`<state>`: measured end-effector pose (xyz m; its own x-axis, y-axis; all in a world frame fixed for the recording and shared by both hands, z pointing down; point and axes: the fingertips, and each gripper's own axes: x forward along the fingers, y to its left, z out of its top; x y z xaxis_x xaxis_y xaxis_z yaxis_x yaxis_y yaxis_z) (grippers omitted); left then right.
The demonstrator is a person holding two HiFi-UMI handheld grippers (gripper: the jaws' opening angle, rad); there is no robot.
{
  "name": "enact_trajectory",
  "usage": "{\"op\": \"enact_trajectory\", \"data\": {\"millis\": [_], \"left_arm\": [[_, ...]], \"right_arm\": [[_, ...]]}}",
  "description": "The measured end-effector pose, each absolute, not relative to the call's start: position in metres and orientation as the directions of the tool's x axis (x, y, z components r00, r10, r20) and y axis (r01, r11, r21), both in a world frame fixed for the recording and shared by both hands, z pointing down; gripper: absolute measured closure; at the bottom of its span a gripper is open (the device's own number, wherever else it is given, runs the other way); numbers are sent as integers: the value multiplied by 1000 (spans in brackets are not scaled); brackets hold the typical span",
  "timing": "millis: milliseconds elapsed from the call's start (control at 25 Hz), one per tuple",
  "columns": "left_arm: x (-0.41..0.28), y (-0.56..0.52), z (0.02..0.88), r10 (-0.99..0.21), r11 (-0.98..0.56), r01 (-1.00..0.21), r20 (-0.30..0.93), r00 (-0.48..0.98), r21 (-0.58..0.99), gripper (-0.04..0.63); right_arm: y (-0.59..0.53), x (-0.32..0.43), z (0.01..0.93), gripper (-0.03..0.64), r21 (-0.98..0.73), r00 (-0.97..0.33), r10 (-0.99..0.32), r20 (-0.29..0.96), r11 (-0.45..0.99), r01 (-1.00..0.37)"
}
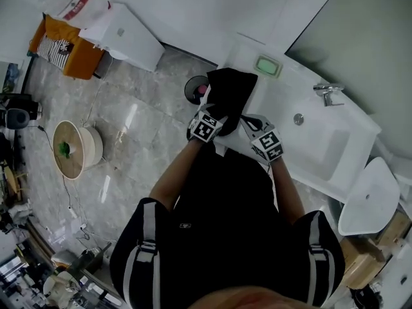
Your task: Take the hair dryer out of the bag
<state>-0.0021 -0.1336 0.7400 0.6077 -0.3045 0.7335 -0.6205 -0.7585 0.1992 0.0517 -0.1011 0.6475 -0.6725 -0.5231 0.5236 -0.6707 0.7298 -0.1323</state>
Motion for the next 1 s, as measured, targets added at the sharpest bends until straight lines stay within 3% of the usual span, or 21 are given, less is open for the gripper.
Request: {"op": "enact_trajectory", "data": {"millis": [240, 520, 1000], "left_arm": [[18, -147, 773, -258, -792, -584, 770, 584, 178, 376], [32, -166, 793, -294, -780, -616, 806, 514, 108, 354], [44, -175, 813, -186, -725, -652, 847, 497, 223, 377]], "right_arm": [[-98, 52, 650, 557, -139, -678, -507, 532, 738, -661], [-93, 63, 659, 557, -164, -675, -501, 542, 724, -670], [-89, 75, 667, 557, -172, -663, -497, 559, 713, -680]]}}
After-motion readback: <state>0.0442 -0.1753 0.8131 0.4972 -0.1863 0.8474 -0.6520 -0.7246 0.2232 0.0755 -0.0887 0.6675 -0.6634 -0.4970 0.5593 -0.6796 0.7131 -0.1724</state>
